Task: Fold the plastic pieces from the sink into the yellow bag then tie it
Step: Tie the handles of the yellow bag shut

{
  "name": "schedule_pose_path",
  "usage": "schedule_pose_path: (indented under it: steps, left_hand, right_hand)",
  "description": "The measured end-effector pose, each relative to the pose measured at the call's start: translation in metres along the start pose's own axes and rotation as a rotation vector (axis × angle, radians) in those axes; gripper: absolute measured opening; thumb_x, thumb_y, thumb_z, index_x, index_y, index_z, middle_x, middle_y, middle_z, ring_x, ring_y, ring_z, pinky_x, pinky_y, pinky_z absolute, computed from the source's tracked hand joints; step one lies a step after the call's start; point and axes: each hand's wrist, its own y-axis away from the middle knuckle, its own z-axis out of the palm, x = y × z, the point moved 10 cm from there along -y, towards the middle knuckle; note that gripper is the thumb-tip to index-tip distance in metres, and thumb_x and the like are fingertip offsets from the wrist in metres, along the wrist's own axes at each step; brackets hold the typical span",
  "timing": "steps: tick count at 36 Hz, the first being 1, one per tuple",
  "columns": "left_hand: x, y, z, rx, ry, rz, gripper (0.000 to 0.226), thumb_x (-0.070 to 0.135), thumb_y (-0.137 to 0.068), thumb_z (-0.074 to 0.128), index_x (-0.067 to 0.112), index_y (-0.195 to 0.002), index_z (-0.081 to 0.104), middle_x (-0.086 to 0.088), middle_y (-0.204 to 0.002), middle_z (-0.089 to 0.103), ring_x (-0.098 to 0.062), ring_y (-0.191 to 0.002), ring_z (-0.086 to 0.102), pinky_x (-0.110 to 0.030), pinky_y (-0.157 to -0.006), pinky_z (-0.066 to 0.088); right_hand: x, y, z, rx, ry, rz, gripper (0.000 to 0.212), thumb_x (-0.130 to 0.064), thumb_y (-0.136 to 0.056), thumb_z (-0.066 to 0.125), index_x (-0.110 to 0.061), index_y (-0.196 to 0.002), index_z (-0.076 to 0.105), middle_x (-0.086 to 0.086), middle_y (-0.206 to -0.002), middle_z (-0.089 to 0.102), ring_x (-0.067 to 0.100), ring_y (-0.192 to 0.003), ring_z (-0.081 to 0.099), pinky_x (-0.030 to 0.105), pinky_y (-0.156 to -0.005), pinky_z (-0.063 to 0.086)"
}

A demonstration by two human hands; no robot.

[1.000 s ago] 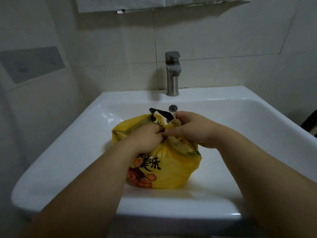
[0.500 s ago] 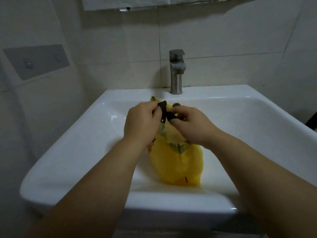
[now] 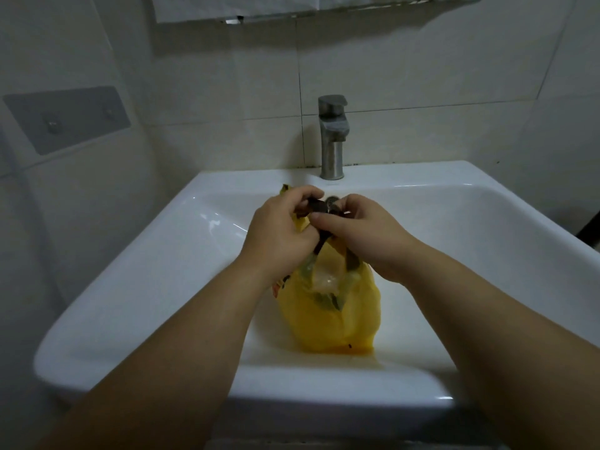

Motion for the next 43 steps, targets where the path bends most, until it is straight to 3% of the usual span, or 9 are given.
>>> schedule_pose_path:
  steps: [6, 12, 17, 23, 29, 33, 36, 39, 43]
  left_hand:
    - [0.011, 0.003, 0.004, -0.046, 0.022, 0.061, 0.049, 0.021, -0.074, 0.047, 0.035, -0.118, 0.063, 0.031, -0.096, 0.051, 0.0, -0.099, 0.049, 0.0, -0.082, 0.036]
    - [0.001, 0.004, 0.005, -0.09, 0.014, 0.012, 0.071, 0.061, -0.065, 0.062, 0.039, -0.13, 0.047, 0.008, -0.121, 0.045, -0.004, -0.118, 0.042, -0.003, -0.091, 0.03]
    - [-0.006, 0.006, 0.018, -0.201, 0.007, -0.061, 0.035, 0.034, -0.082, 0.074, 0.043, -0.111, 0.056, 0.014, -0.115, 0.057, -0.006, -0.112, 0.051, -0.01, -0.084, 0.039]
    - [-0.011, -0.002, 0.016, -0.103, -0.044, -0.028, 0.016, 0.028, -0.091, 0.064, 0.016, -0.098, 0.075, -0.003, -0.092, 0.069, -0.01, -0.085, 0.057, -0.026, -0.074, 0.045]
    - [-0.014, -0.005, 0.021, -0.127, -0.076, 0.019, 0.024, 0.024, -0.09, 0.066, 0.022, -0.066, 0.067, 0.002, -0.068, 0.062, -0.007, -0.065, 0.055, -0.009, -0.055, 0.035]
    - [-0.026, -0.008, 0.028, -0.15, -0.118, -0.004, 0.021, 0.035, -0.09, 0.065, 0.022, -0.076, 0.075, 0.002, -0.077, 0.068, -0.018, -0.076, 0.061, -0.03, -0.063, 0.046]
    - [-0.032, -0.009, 0.03, -0.163, -0.239, -0.014, 0.034, 0.051, -0.084, 0.062, 0.022, -0.087, 0.078, 0.003, -0.084, 0.07, -0.025, -0.086, 0.061, -0.045, -0.073, 0.05]
    - [-0.036, -0.008, 0.032, -0.176, -0.393, -0.017, 0.034, 0.054, -0.087, 0.061, 0.025, -0.093, 0.077, 0.005, -0.089, 0.068, -0.025, -0.096, 0.057, -0.036, -0.072, 0.041]
    - [-0.012, -0.006, 0.024, -0.082, -0.453, 0.122, 0.027, 0.039, -0.092, 0.06, 0.018, -0.1, 0.075, 0.006, -0.099, 0.066, -0.019, -0.103, 0.051, -0.031, -0.076, 0.033]
  right_hand:
    - [-0.012, 0.002, -0.001, -0.043, 0.011, -0.09, 0.014, -0.025, -0.093, 0.061, -0.018, -0.103, 0.068, 0.001, -0.092, 0.071, 0.012, -0.085, 0.069, 0.033, -0.086, 0.057]
    - [-0.015, 0.002, -0.012, 0.014, 0.028, -0.106, 0.024, -0.028, -0.096, 0.056, -0.021, -0.079, 0.072, -0.009, -0.065, 0.067, 0.007, -0.065, 0.063, 0.028, -0.07, 0.051]
    - [-0.019, 0.002, -0.023, 0.065, -0.019, -0.126, 0.027, -0.035, -0.095, 0.055, -0.016, -0.086, 0.072, 0.015, -0.088, 0.068, 0.032, -0.08, 0.061, 0.049, -0.084, 0.052]
    - [-0.029, 0.004, -0.023, 0.102, 0.089, -0.25, 0.03, -0.034, -0.098, 0.049, -0.01, -0.091, 0.067, 0.002, -0.075, 0.058, 0.007, -0.065, 0.05, 0.022, -0.066, 0.043]
    - [-0.041, 0.007, -0.036, 0.221, 0.106, -0.354, 0.024, -0.032, -0.099, 0.046, -0.025, -0.079, 0.057, -0.008, -0.071, 0.052, -0.004, -0.058, 0.047, 0.008, -0.053, 0.037]
    - [-0.043, 0.011, -0.044, 0.285, 0.083, -0.361, 0.022, -0.033, -0.1, 0.045, -0.023, -0.085, 0.059, -0.006, -0.079, 0.058, 0.004, -0.069, 0.051, 0.011, -0.06, 0.042]
    - [-0.04, 0.011, -0.043, 0.28, 0.066, -0.34, 0.026, -0.033, -0.1, 0.045, -0.015, -0.089, 0.062, 0.006, -0.089, 0.064, 0.018, -0.087, 0.061, 0.029, -0.078, 0.051]
    - [-0.036, 0.009, -0.036, 0.224, 0.072, -0.305, 0.029, -0.033, -0.1, 0.046, -0.012, -0.089, 0.063, 0.013, -0.093, 0.066, 0.023, -0.088, 0.063, 0.037, -0.081, 0.053]
    - [-0.031, 0.008, -0.028, 0.116, -0.071, -0.225, 0.033, -0.034, -0.098, 0.048, -0.006, -0.091, 0.063, 0.004, -0.076, 0.058, 0.01, -0.066, 0.053, 0.022, -0.061, 0.046]
